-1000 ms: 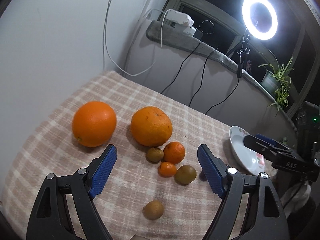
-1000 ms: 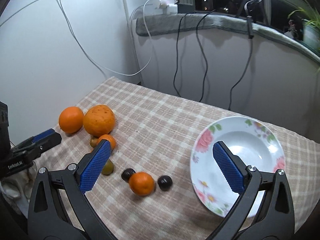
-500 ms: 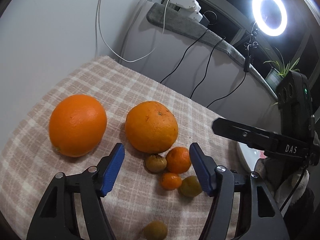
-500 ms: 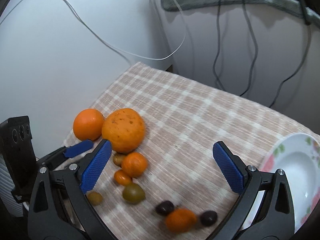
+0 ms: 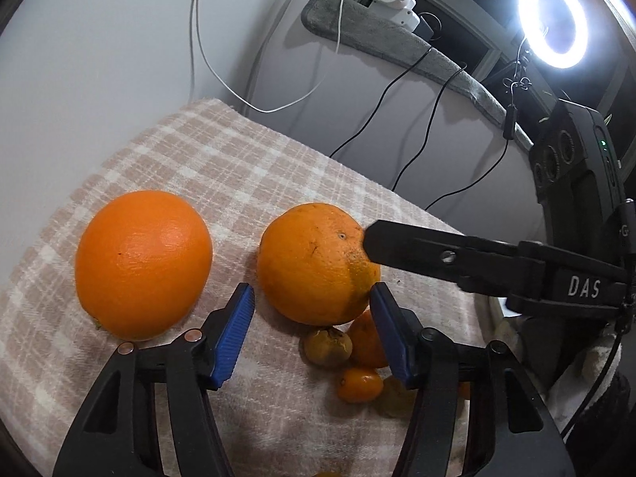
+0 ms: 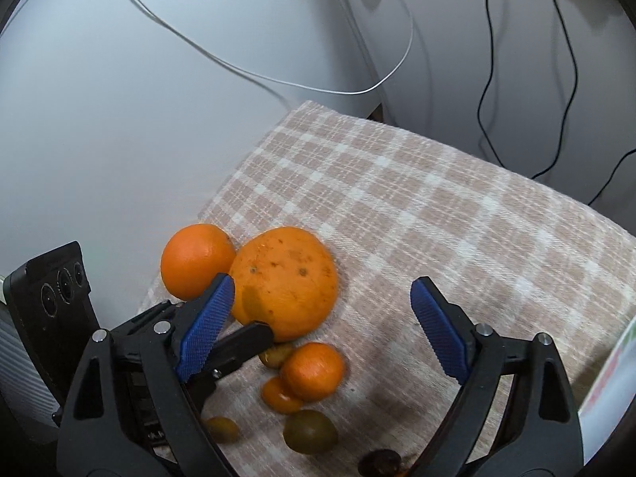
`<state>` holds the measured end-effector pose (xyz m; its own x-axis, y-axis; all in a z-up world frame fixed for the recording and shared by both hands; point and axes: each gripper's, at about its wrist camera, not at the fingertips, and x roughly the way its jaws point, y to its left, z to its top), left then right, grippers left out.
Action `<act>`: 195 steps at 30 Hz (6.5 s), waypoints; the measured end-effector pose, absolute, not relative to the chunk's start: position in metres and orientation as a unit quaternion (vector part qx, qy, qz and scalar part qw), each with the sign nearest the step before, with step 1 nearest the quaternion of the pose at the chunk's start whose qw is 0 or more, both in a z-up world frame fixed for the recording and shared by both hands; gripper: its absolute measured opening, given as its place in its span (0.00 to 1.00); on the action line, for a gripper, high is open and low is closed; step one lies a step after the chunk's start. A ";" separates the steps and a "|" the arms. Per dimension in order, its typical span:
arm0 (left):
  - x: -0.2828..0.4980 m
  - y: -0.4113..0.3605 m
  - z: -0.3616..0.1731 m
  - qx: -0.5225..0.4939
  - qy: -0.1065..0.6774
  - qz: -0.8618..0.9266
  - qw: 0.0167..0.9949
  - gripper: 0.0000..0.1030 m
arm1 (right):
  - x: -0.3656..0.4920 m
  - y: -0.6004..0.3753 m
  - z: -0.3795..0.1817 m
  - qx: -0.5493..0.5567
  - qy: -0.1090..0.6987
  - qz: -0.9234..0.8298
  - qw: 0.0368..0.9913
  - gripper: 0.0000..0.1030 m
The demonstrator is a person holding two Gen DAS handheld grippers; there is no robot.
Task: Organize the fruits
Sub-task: 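Close both grippers on the large spotted orange and lift it, then carry the held orange over the white floral plate and lower it, then open both grippers to release the orange and withdraw, then move both grippers to the other large smooth orange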
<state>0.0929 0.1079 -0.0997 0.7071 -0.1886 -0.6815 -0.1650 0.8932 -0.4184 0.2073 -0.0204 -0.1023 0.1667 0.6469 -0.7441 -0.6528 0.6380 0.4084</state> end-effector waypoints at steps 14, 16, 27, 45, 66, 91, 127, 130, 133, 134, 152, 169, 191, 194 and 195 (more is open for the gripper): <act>0.100 0.106 -0.103 -0.234 0.386 -0.021 0.892 0.59 | 0.210 -0.001 -0.111 0.008 0.508 0.452 0.733 0.68; 0.100 0.105 -0.103 -0.231 0.385 -0.020 0.893 0.59 | 0.209 -0.001 -0.110 0.006 0.509 0.451 0.734 0.67; 0.097 0.099 -0.099 -0.215 0.381 -0.017 0.899 0.58 | 0.203 -0.006 -0.106 0.011 0.505 0.445 0.740 0.66; 0.093 0.060 -0.065 -0.187 0.349 -0.046 0.917 0.58 | 0.186 -0.059 -0.068 0.029 0.463 0.431 0.774 0.66; 0.117 -0.051 -0.045 -0.150 0.353 -0.153 0.911 0.58 | 0.179 -0.193 -0.050 0.072 0.436 0.340 0.830 0.66; 0.174 -0.132 -0.072 -0.129 0.413 -0.208 0.877 0.59 | 0.223 -0.286 -0.086 0.131 0.462 0.261 0.838 0.66; 0.141 -0.106 -0.062 -0.084 0.399 -0.169 0.898 0.60 | 0.185 -0.290 -0.070 0.076 0.422 0.227 0.874 0.78; 0.133 -0.098 -0.060 -0.080 0.393 -0.159 0.902 0.60 | 0.175 -0.284 -0.066 0.065 0.414 0.230 0.878 0.78; 0.124 -0.088 -0.055 -0.082 0.386 -0.153 0.906 0.60 | 0.167 -0.277 -0.062 0.053 0.406 0.233 0.882 0.78; 0.121 -0.086 -0.054 -0.081 0.384 -0.150 0.907 0.60 | 0.164 -0.274 -0.061 0.049 0.403 0.235 0.883 0.78; 0.059 -0.008 -0.049 -0.066 0.350 -0.061 0.932 0.76 | 0.133 -0.204 -0.047 -0.044 0.364 0.274 0.889 0.93; 0.026 0.099 -0.063 -0.136 0.349 0.041 0.926 0.76 | 0.140 -0.116 -0.050 -0.046 0.382 0.368 0.846 0.93; 0.040 0.170 -0.089 -0.197 0.361 0.056 0.910 0.64 | 0.171 0.025 -0.086 -0.015 0.459 0.472 0.753 0.86; 0.044 0.175 -0.091 -0.206 0.362 0.055 0.908 0.64 | 0.173 0.038 -0.094 -0.017 0.468 0.473 0.746 0.86; 0.045 0.176 -0.092 -0.205 0.363 0.055 0.907 0.64 | 0.174 0.041 -0.096 -0.017 0.470 0.473 0.745 0.85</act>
